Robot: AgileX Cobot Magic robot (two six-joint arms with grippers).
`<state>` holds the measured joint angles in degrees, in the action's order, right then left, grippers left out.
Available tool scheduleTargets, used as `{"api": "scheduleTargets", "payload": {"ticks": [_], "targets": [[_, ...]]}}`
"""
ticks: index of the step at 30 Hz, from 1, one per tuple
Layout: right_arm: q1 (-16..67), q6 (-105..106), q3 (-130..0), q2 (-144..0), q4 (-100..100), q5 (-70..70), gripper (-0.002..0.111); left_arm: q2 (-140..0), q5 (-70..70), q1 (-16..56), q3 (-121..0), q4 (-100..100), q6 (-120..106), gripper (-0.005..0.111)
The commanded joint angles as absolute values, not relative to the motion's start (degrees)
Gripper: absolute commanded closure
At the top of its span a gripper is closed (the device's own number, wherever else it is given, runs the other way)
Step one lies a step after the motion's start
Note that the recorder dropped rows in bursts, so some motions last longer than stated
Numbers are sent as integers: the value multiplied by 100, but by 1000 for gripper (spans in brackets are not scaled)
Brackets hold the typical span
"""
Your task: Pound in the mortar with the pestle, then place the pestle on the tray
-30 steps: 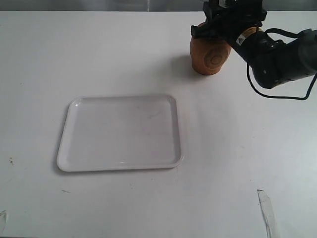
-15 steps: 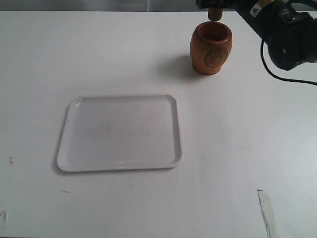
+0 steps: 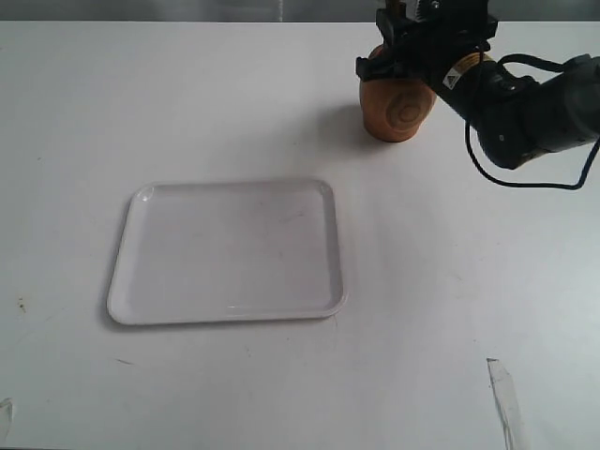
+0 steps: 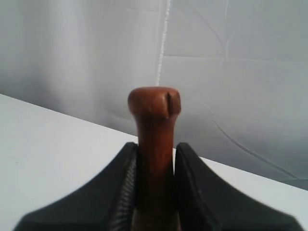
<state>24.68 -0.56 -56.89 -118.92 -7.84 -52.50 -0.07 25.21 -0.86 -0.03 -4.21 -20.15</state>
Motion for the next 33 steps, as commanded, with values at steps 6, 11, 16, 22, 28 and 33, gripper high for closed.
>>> {"api": "scheduleTargets", "payload": {"ticks": [6, 11, 16, 22, 28, 33], "targets": [[2465, 0, -5644, -10578, -868, -5148, 108, 0, 2503, -42, 0, -379, -1968, 107], [2465, 50, -5644, -10097, -868, -4917, 108, 0, 2503, -42, 0, -379, -1968, 107], [2465, 280, -5644, -10290, -868, -4410, 108, 0, 2503, -42, 0, -379, -1968, 107], [2465, 280, -5644, -11152, -1006, -4446, 108, 0, 2503, -42, 0, -379, -1968, 107], [2465, 91, -5644, -12085, -995, -4469, 108, 0, 2503, -42, 0, -379, -1968, 107], [2465, 140, -5644, -11358, -995, -4605, 108, 0, 2503, -42, 0, -379, -1968, 107]]}}
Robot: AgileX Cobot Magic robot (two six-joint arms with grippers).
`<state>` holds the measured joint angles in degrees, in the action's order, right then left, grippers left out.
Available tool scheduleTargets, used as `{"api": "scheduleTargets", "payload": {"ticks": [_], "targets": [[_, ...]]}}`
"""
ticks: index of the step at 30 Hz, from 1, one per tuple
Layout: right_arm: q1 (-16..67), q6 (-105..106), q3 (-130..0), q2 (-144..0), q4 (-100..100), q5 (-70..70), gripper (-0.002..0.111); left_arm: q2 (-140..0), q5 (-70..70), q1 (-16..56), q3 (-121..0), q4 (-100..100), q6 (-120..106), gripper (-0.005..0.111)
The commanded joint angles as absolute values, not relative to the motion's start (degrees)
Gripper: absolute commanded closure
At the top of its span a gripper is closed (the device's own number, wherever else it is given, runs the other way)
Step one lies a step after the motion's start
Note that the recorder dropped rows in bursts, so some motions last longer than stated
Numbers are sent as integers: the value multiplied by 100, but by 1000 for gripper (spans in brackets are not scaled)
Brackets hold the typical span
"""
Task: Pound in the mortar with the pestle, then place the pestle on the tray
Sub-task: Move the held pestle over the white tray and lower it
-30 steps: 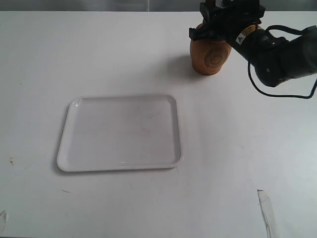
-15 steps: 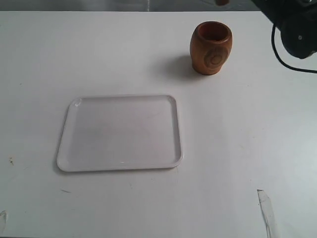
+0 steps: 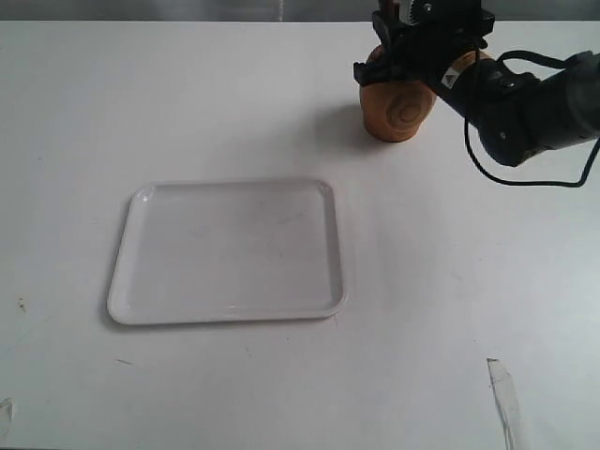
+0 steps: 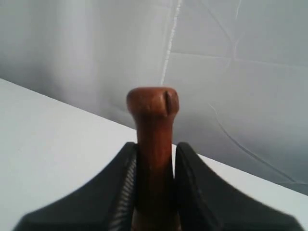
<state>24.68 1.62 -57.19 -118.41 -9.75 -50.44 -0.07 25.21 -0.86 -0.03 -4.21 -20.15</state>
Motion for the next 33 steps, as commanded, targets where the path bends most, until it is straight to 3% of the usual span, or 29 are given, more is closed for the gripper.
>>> {"api": "scheduleTargets", "payload": {"ticks": [1, 4, 7, 10, 16, 33], "targets": [[2465, 169, -5644, -11054, -995, -4605, 108, 0, 2503, -42, 0, -379, -1968, 107], [2528, 131, -5644, -10030, -1359, -4567, 108, 0, 2503, -42, 0, -379, -1968, 107], [2815, -920, -5644, -9388, -3376, -4539, 108, 0, 2503, -42, 0, -379, -1968, 107], [3285, -2209, -5679, -9465, -5317, -4278, 108, 0, 2503, -42, 0, -379, -1968, 107], [4184, -3083, -5679, -10104, -6969, -3252, 108, 0, 2503, -42, 0, -379, -1968, 107], [5223, -3538, -5679, -10959, -7289, -2497, 108, 0, 2503, -42, 0, -379, -1968, 107]]}}
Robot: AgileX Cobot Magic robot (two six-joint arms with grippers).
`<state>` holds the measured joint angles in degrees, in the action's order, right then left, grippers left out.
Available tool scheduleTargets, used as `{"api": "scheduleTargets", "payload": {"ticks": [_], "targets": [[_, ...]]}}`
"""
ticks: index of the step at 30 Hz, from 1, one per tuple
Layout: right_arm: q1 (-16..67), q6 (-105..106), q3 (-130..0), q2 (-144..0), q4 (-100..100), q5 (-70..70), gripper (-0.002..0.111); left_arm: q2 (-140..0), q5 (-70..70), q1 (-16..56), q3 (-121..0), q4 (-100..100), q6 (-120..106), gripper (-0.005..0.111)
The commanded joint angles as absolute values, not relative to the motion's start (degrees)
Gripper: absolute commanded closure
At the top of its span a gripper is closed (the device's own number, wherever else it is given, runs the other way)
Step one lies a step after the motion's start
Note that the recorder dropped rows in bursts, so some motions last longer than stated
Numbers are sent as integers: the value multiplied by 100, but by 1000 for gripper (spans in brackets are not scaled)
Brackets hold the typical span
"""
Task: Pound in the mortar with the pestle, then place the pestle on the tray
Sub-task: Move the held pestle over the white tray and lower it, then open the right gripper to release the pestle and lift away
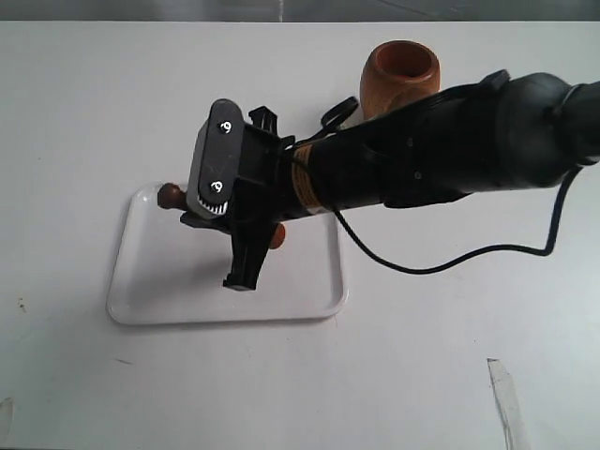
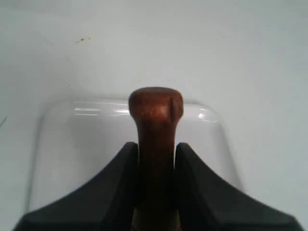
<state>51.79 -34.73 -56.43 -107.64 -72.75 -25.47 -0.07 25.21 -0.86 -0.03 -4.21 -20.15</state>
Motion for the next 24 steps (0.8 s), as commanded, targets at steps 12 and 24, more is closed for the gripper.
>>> {"api": "scheduleTargets", "payload": {"ticks": [12, 24], "targets": [[5223, -3640, -5679, -11422, -7110, -2415, 108, 0, 2503, -42, 0, -379, -1968, 107], [5223, -3640, -5679, -11422, -6621, -2151, 81, 0, 2503, -42, 0, -379, -1968, 107]]}}
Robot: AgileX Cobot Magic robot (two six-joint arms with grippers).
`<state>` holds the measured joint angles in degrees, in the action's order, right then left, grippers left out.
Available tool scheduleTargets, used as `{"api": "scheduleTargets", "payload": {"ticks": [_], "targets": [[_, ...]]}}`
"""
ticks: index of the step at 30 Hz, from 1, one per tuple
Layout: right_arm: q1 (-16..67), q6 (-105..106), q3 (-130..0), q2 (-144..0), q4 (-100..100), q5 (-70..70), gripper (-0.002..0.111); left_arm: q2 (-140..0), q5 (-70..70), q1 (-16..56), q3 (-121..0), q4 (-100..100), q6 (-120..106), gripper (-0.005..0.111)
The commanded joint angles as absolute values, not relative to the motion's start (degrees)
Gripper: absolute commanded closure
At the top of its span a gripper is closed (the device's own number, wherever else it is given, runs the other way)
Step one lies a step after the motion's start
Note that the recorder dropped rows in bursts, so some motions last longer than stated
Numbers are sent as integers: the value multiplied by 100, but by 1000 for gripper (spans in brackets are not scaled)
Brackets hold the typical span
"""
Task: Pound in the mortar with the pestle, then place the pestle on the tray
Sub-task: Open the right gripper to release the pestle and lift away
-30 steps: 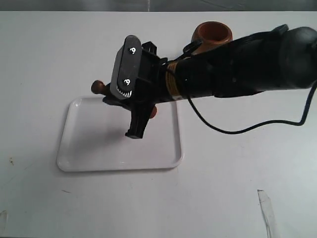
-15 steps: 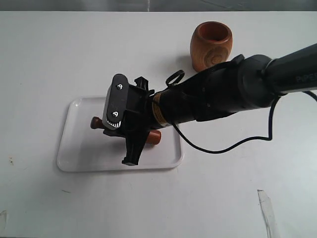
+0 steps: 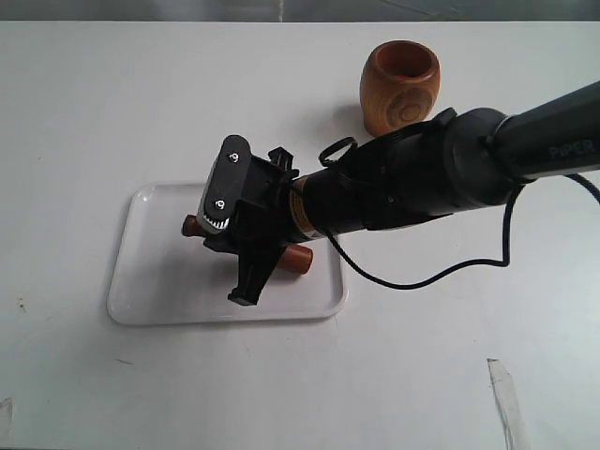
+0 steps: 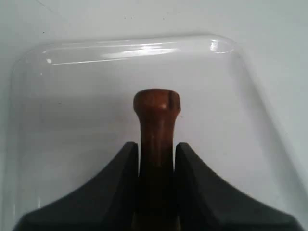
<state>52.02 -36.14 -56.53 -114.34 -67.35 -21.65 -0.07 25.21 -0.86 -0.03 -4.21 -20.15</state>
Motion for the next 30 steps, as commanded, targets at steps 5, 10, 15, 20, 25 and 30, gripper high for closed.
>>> {"api": "scheduleTargets", "payload": {"ticks": [5, 10, 15, 20, 25, 30], "targets": [[5223, -3687, -5679, -11422, -6508, -2151, 63, 0, 2503, -42, 0, -379, -1968, 107], [5223, -3687, -5679, -11422, -6181, -2164, 58, 0, 2503, -42, 0, -379, -1968, 107], [5223, -3687, -5679, -11214, -6087, -2168, 65, 0, 2503, -42, 0, -379, -1968, 107], [5223, -3687, -5679, -10569, -6087, -2140, 107, 0, 2503, -42, 0, -379, -1968, 107], [5223, -3687, -5679, -9584, -6087, -1766, 108, 0, 2503, -42, 0, -379, -1968, 107], [5223, -3687, -5679, -8456, -6100, -959, 108, 0, 2503, -42, 0, -379, -1968, 107]]}}
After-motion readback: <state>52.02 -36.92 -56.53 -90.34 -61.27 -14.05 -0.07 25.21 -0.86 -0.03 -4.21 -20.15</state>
